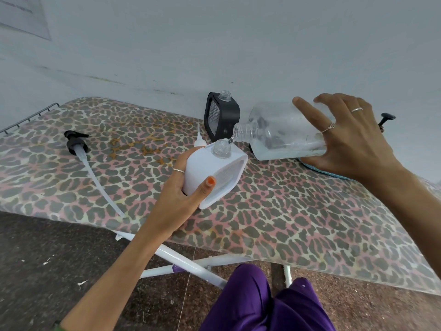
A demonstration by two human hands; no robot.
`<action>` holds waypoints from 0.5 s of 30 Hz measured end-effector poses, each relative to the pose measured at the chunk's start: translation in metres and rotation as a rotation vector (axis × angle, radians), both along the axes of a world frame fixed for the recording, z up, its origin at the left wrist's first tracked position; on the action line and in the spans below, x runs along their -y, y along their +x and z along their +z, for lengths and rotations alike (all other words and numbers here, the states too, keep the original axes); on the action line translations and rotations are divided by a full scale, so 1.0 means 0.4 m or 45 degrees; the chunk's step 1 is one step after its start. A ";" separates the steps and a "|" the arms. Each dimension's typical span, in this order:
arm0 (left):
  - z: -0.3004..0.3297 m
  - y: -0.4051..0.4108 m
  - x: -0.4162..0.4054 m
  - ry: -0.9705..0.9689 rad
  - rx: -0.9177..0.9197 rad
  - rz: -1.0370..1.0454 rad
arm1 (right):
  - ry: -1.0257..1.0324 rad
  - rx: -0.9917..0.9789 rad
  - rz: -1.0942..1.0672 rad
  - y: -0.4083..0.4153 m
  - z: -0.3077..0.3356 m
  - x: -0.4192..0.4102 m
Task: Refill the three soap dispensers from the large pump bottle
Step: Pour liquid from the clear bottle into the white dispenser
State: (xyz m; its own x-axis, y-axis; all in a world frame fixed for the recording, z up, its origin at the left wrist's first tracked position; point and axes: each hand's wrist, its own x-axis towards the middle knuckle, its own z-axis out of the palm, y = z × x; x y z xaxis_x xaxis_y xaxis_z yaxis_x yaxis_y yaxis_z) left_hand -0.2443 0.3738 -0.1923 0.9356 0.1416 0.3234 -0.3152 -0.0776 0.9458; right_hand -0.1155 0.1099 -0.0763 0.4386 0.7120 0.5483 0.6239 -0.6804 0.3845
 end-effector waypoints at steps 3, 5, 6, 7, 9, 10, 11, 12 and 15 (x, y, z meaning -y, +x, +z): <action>0.003 -0.001 0.001 -0.002 0.000 -0.001 | 0.005 -0.001 0.005 -0.001 0.000 0.000; 0.004 -0.001 0.001 0.001 0.001 0.002 | 0.012 -0.002 0.010 -0.002 0.001 0.000; 0.003 -0.001 0.000 0.003 0.000 0.006 | 0.015 -0.004 0.008 -0.002 0.002 0.000; 0.002 -0.001 0.000 0.005 -0.003 0.010 | 0.017 -0.005 0.005 -0.001 0.002 0.001; 0.000 -0.001 -0.001 0.011 -0.007 0.013 | 0.019 -0.009 -0.005 0.000 0.003 0.001; 0.000 0.000 -0.001 0.011 -0.007 0.013 | 0.019 -0.011 -0.007 0.001 0.004 0.001; -0.001 0.001 -0.001 0.009 -0.007 0.012 | 0.019 -0.009 -0.007 0.001 0.004 0.002; -0.002 0.001 -0.002 0.004 -0.005 0.009 | 0.018 -0.007 -0.007 0.001 0.004 0.002; -0.006 0.003 -0.003 0.001 -0.004 0.006 | 0.016 -0.010 -0.005 0.002 0.009 0.002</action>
State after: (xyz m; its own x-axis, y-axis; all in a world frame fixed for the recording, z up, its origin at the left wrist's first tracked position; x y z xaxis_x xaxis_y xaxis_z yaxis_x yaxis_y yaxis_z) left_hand -0.2431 0.3750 -0.1947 0.9358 0.1460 0.3208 -0.3121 -0.0797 0.9467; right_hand -0.1147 0.1090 -0.0727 0.4460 0.7032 0.5538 0.6239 -0.6878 0.3709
